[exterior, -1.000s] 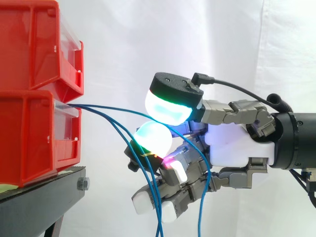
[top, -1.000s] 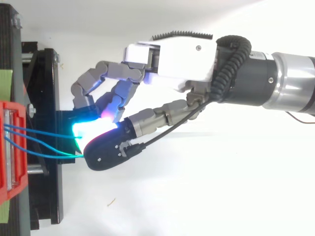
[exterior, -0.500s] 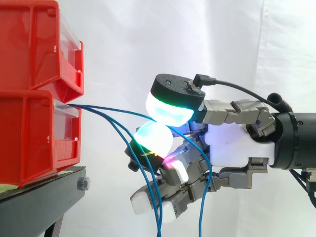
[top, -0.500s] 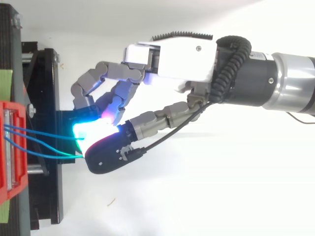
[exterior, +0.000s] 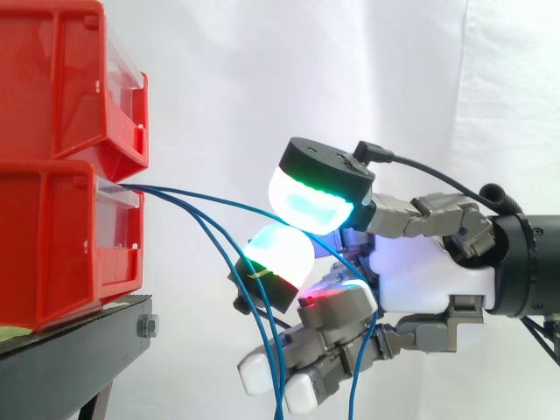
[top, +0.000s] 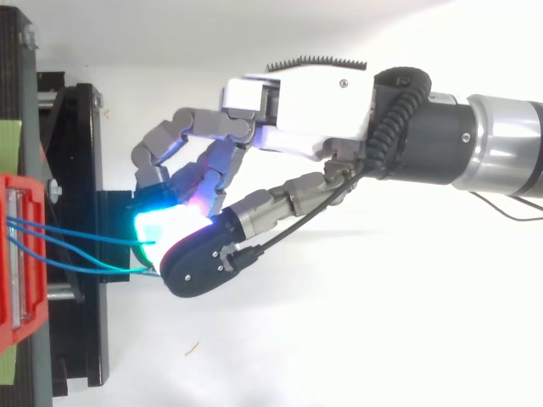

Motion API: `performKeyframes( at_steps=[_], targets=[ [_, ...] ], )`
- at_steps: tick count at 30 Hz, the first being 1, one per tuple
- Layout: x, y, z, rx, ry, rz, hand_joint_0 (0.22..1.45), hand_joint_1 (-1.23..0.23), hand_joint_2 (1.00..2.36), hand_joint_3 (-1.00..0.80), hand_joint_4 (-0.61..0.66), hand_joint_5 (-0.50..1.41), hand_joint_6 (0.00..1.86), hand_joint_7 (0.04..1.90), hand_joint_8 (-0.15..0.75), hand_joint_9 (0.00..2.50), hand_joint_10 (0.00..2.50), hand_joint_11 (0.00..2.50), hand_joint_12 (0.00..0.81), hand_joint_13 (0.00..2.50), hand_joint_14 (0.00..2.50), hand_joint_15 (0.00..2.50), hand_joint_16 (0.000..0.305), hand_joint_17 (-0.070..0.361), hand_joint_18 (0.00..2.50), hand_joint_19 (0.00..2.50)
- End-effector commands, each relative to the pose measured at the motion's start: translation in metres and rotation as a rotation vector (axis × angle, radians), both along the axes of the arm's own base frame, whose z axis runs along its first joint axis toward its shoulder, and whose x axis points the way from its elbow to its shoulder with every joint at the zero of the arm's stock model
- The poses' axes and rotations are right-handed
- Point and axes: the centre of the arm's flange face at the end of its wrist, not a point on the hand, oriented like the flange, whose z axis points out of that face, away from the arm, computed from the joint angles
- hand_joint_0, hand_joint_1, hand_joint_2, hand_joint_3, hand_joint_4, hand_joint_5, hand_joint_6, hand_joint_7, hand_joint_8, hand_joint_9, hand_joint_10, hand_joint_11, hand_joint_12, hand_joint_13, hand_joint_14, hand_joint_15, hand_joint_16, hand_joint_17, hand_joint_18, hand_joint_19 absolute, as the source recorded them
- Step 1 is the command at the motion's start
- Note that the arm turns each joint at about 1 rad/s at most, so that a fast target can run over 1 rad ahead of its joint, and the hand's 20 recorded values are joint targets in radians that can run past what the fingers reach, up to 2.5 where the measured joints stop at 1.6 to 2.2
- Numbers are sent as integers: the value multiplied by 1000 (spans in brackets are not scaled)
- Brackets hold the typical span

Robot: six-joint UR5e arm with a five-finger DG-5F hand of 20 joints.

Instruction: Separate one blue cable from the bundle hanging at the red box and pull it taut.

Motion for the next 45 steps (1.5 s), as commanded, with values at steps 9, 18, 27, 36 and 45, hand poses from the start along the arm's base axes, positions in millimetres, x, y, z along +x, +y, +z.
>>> performKeyframes(
  at_steps=[9,18,27,36,45],
  targets=[
    [-2,0,-9,66,-27,4,705,-773,1004,-434,-26,-191,922,1117,318,1296,190,1620,416,1090,23,1081,48,108,892,548],
    [-2,-1,-9,68,-27,7,713,-782,1005,-416,-35,-188,920,1117,316,1241,546,1597,386,1272,52,1658,50,112,1063,820],
    [-2,-1,-9,68,-27,7,722,-783,1005,-417,-35,-187,920,1116,323,1177,884,1519,371,1118,1091,1487,47,107,1193,1078],
    [-3,-3,-10,68,-22,4,726,-785,1004,-417,-28,-185,918,1107,316,1119,1382,1445,382,1041,1594,1429,46,103,1277,1195],
    [-5,-4,-10,61,-5,0,724,-788,1006,-403,-35,-184,917,1110,328,1108,1582,1432,381,1031,1653,1420,45,102,1280,1192]
  ],
)
